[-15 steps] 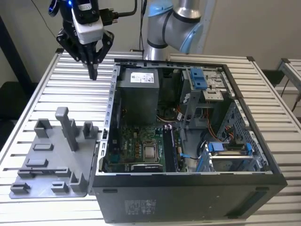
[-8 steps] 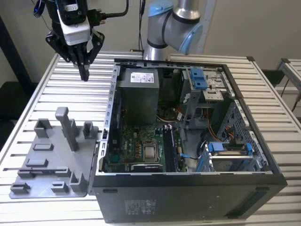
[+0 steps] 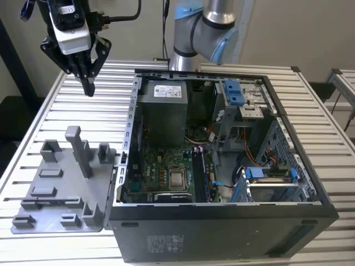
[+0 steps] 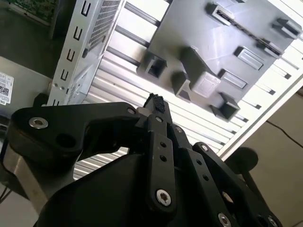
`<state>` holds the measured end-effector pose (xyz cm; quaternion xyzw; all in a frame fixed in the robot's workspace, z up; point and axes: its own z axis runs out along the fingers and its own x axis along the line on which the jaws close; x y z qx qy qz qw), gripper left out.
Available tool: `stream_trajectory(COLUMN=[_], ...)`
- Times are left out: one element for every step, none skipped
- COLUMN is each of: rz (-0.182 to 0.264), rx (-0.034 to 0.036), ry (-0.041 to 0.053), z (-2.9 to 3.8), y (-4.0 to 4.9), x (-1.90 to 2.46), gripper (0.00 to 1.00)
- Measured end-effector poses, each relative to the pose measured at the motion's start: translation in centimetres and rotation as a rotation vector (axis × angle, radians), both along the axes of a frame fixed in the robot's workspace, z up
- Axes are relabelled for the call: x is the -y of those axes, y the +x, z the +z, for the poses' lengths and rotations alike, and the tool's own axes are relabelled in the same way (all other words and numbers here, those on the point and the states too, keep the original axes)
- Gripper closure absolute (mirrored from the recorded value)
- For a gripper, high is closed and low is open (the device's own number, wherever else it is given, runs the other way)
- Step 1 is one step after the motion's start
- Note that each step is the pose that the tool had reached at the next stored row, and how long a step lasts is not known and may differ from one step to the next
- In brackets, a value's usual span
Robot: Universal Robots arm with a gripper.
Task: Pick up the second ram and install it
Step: 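Reach for the second ram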
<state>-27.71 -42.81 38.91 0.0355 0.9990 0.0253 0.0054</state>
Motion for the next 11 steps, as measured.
stream_trajectory(rz=[0.000, 0.000, 0.000, 0.000, 0.000, 0.000, 0.000, 0.000, 0.000, 0.000, 0.000], rx=[-0.0001, -0.0001, -0.0002, -0.0003, -0.0004, -0.0004, -0.0008, -0.0013, -0.0019, -0.0027, -0.0042], ry=[-0.0001, 0.0000, 0.0000, -0.0001, 0.0000, 0.0000, 0.0000, 0.0000, 0.0000, 0.0000, 0.0000], z=[-0.01, -0.02, -0.03, -0.04, -0.05, -0.06, -0.08, -0.09, -0.10, -0.11, -0.12], y=[-0.30, -0.61, -0.92, -1.26, -1.55, -1.82, -2.18, -2.53, -2.88, -3.21, -3.54], x=[0.02, 0.05, 0.07, 0.09, 0.12, 0.14, 0.17, 0.20, 0.24, 0.28, 0.30], gripper=[0.89, 0.89, 0.89, 0.89, 0.89, 0.89, 0.89, 0.89, 0.89, 0.89, 0.89])
